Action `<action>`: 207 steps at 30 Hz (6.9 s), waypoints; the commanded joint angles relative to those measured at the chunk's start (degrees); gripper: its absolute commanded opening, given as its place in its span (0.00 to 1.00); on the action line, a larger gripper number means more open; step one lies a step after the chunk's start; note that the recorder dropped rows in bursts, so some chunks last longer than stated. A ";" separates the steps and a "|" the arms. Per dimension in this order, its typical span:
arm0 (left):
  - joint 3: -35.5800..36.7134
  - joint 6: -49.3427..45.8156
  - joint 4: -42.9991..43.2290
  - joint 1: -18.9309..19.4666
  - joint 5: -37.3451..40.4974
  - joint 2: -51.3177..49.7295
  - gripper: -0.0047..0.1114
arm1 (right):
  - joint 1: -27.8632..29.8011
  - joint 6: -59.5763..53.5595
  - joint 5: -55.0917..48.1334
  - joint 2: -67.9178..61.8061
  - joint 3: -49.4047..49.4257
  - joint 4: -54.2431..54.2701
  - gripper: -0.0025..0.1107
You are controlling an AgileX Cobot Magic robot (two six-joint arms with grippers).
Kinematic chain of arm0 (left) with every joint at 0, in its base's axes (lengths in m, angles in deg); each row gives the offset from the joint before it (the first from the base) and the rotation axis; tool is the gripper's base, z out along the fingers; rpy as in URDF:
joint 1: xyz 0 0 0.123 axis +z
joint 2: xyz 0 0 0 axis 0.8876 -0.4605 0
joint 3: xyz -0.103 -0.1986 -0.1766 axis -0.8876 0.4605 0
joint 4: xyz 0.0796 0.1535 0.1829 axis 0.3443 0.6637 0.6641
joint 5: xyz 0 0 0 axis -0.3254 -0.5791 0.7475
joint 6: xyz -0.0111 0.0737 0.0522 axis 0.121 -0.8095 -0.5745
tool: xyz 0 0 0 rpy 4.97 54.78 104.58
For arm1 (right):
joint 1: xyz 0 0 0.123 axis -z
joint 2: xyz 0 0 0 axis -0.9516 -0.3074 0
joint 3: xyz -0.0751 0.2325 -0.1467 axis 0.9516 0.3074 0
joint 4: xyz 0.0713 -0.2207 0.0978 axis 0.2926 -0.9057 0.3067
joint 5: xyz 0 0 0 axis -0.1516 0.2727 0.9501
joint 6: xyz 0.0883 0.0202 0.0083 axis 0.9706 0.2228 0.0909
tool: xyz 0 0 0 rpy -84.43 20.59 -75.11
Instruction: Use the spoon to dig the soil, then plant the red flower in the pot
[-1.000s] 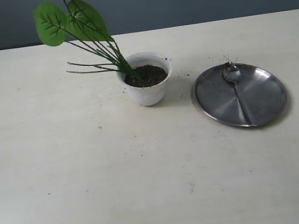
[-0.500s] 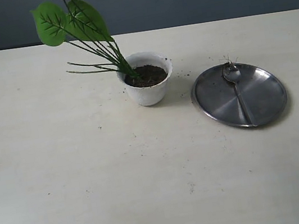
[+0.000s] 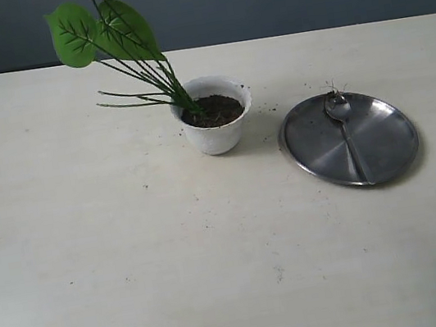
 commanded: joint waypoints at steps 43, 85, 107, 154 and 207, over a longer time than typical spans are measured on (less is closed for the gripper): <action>0.32 -12.29 -5.44 -0.21 33.11 14.70 0.04 | 0.15 -0.06 0.58 0.18 0.27 -0.30 0.02; 42.10 -75.31 -78.69 10.25 42.12 50.38 0.04 | 0.15 -0.06 0.58 0.18 0.27 -0.30 0.02; 46.12 -87.04 -88.18 10.10 49.49 50.38 0.04 | 0.15 -0.06 0.58 0.18 0.27 -0.30 0.02; 48.18 -98.78 -89.68 8.95 47.87 50.38 0.04 | 0.15 -0.06 0.58 0.18 0.27 -0.30 0.02; 48.18 -98.78 -89.68 8.04 47.76 50.38 0.04 | 0.15 -0.06 0.58 0.18 0.27 -0.30 0.02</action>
